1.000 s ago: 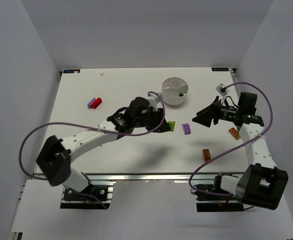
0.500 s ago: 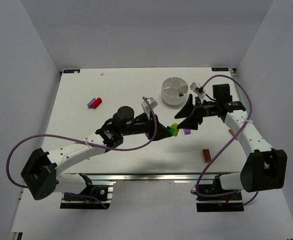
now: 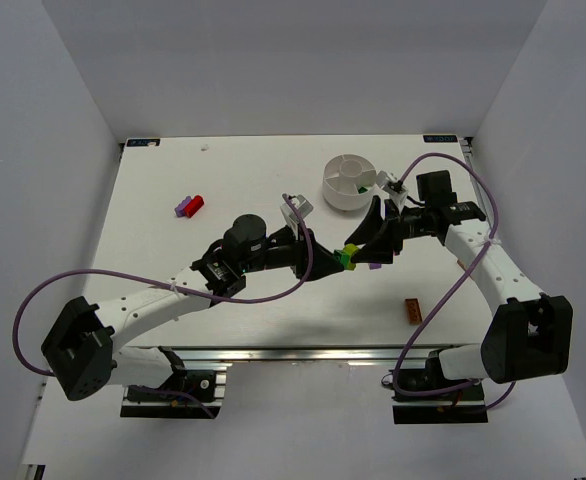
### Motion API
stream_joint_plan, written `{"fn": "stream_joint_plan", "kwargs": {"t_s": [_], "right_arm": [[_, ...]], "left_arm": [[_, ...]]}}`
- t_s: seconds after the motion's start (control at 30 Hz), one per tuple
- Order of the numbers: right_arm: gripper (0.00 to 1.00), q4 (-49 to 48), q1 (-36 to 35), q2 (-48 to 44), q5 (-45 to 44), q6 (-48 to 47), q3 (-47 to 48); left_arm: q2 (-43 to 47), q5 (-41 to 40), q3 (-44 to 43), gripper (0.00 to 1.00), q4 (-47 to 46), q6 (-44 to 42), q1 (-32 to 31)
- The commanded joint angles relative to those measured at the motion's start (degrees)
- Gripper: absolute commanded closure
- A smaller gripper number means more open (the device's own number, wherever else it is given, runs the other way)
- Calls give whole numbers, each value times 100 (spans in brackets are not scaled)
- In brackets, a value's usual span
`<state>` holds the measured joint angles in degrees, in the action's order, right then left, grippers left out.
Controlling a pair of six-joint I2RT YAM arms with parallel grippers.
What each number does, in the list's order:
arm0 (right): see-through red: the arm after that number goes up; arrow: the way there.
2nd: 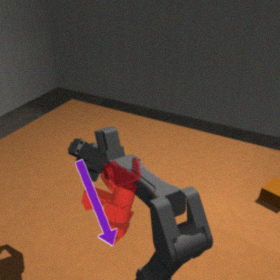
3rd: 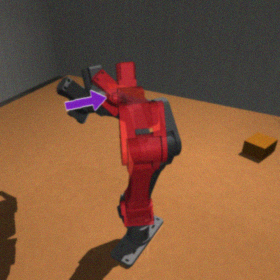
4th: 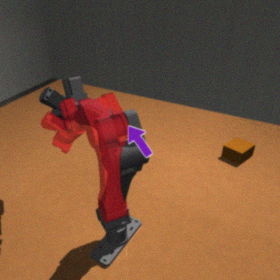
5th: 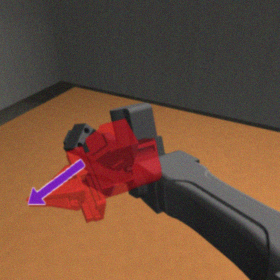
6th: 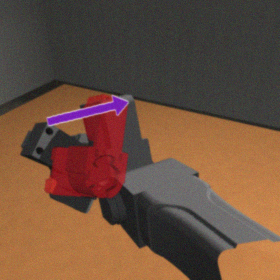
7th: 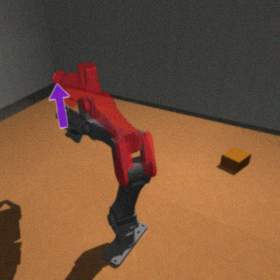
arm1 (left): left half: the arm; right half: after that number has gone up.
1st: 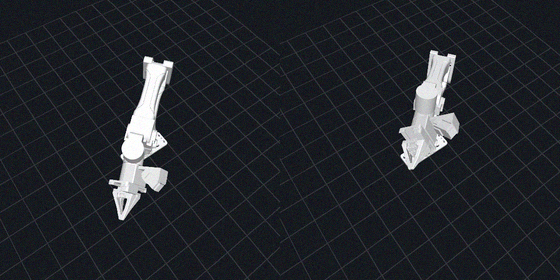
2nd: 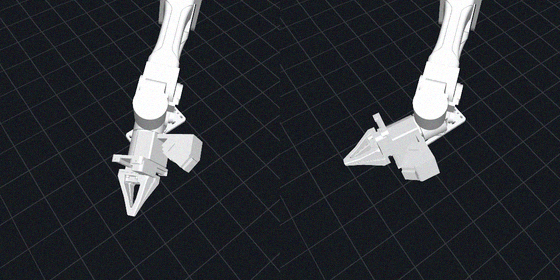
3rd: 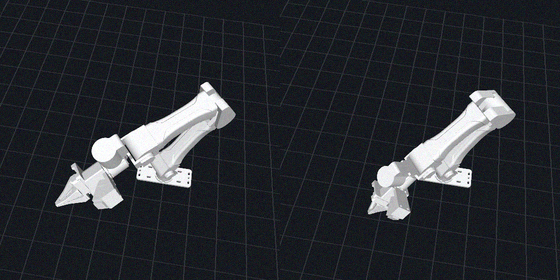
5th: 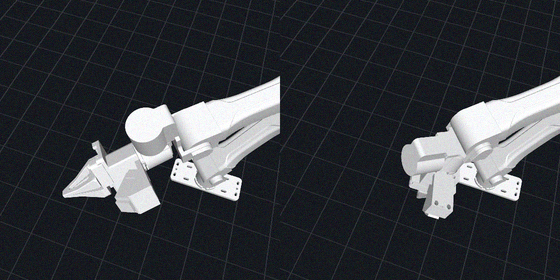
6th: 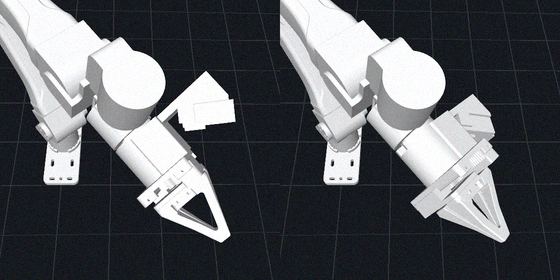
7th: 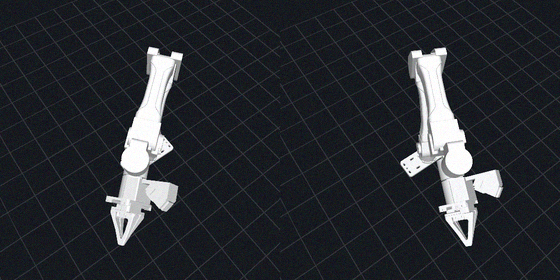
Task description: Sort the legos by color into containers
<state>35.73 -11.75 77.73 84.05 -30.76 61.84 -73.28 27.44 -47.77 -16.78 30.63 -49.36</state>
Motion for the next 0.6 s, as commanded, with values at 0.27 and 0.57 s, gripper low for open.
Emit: {"fn": "stream_joint_plan", "kwargs": {"t_s": [0.27,0.57], "right_arm": [[56,207,-29,-101,155,-351,38],[91,286,-29,-74,120,-448,38]], "left_arm": [[208,-178,4,100,-115,-198,-21],[366,-494,57,100,25,-391,-21]]}}
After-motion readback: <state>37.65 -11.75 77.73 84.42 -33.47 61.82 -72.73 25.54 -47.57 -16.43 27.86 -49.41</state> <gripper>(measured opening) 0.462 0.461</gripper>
